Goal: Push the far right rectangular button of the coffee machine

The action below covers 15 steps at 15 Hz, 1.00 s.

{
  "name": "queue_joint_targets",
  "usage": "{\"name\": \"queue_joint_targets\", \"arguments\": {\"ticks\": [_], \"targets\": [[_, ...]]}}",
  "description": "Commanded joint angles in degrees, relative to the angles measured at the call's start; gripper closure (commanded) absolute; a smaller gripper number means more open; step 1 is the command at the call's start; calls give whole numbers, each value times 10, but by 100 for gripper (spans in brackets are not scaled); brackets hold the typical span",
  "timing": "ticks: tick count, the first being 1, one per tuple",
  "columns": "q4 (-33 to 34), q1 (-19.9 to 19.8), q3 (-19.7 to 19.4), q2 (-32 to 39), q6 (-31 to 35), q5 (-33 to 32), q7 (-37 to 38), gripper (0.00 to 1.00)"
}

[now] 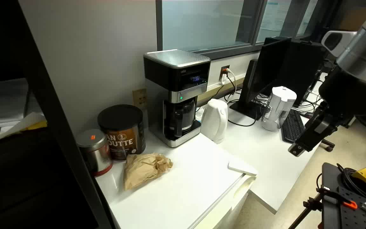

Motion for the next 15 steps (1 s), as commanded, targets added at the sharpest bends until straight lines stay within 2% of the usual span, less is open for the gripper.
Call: {"name": "queue_joint_targets", "arguments": {"ticks": [1, 7, 15], "targets": [[1, 20, -18, 5, -2, -12, 9, 0], [2, 18, -17, 6, -7, -24, 7, 0], [11, -9, -30, 39, -45, -200, -2, 1]]}}
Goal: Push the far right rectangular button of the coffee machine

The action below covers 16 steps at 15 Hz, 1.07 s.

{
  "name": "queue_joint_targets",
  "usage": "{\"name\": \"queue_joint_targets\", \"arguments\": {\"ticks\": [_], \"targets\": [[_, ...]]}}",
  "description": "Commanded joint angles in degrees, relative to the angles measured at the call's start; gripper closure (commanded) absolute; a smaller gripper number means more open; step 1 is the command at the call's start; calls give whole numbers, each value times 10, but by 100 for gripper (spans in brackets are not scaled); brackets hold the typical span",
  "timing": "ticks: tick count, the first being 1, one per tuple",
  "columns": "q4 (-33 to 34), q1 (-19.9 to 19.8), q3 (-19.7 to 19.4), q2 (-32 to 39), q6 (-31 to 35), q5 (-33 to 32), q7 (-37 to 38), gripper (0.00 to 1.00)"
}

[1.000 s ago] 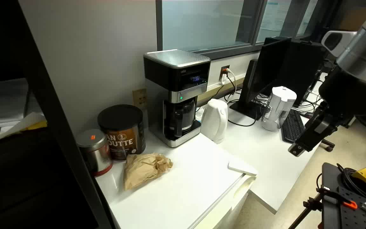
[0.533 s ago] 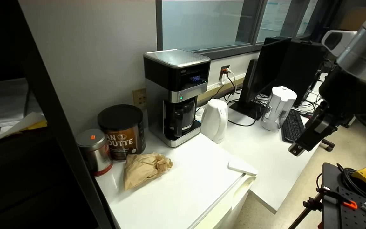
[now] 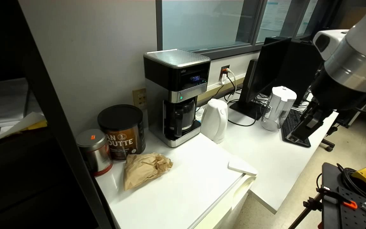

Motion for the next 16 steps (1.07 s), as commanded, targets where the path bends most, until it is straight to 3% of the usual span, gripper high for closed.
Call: {"name": "queue_joint_targets", "arguments": {"ticks": [1, 2, 4, 12, 13, 16], "targets": [[13, -11, -13, 28, -12, -79, -4, 25], [15, -15, -17, 35, -11, -103, -5, 25], [20, -20, -25, 52, -7, -149, -4, 35], [72, -18, -69, 132, 23, -335, 20, 95], [80, -16, -76, 141, 31, -355, 24, 100], [107, -10, -96, 175, 59, -417, 48, 100]]}}
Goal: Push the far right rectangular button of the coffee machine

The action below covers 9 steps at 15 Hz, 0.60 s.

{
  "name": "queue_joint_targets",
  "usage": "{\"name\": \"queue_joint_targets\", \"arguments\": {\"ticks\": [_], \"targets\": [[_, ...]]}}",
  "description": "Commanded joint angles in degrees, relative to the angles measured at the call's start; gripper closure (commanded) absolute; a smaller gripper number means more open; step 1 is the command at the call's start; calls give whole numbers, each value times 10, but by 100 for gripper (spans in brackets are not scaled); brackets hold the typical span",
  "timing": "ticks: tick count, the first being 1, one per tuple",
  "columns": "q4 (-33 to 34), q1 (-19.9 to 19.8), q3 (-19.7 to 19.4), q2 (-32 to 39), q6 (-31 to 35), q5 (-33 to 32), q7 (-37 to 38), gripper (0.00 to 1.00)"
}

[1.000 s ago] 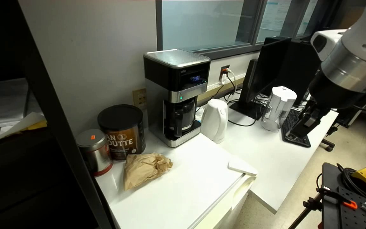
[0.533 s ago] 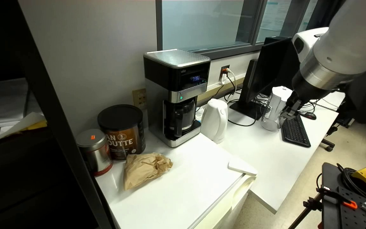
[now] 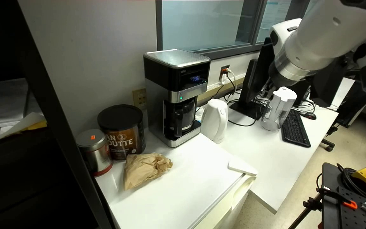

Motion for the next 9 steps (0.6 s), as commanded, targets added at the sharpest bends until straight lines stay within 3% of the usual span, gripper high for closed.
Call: {"name": "queue_joint_targets", "arguments": {"ticks": [1, 9], "targets": [[44, 14, -27, 51, 28, -67, 34, 100], [138, 30, -67, 154, 56, -133, 77, 100]]}}
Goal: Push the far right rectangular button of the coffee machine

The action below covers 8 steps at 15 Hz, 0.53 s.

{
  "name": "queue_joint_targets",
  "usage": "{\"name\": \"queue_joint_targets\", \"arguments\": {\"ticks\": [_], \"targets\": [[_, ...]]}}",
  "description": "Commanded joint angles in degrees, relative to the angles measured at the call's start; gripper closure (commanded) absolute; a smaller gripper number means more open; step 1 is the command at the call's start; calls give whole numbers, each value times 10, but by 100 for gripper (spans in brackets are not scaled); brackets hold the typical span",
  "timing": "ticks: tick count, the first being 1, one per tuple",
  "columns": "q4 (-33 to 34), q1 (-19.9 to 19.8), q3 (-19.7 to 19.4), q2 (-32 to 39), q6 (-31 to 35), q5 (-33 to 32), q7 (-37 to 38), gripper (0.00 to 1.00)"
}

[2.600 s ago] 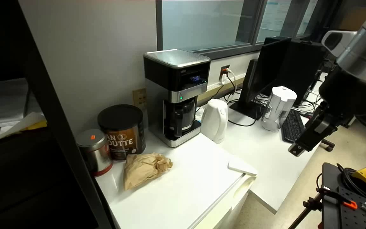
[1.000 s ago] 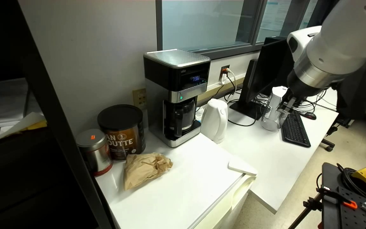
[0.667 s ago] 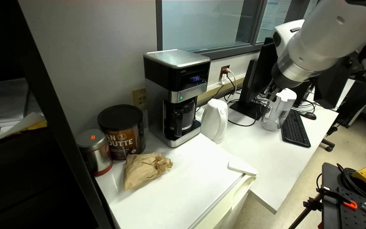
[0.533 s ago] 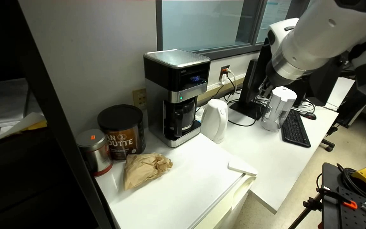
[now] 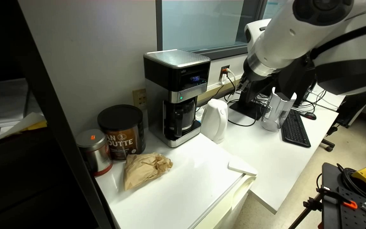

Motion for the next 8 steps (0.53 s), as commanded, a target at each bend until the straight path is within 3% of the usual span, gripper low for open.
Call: {"name": "queue_joint_targets", "arguments": {"ticks": [1, 8], "targets": [[63, 17, -23, 63, 8, -23, 19, 100], [156, 30, -47, 153, 7, -26, 26, 100]]}}
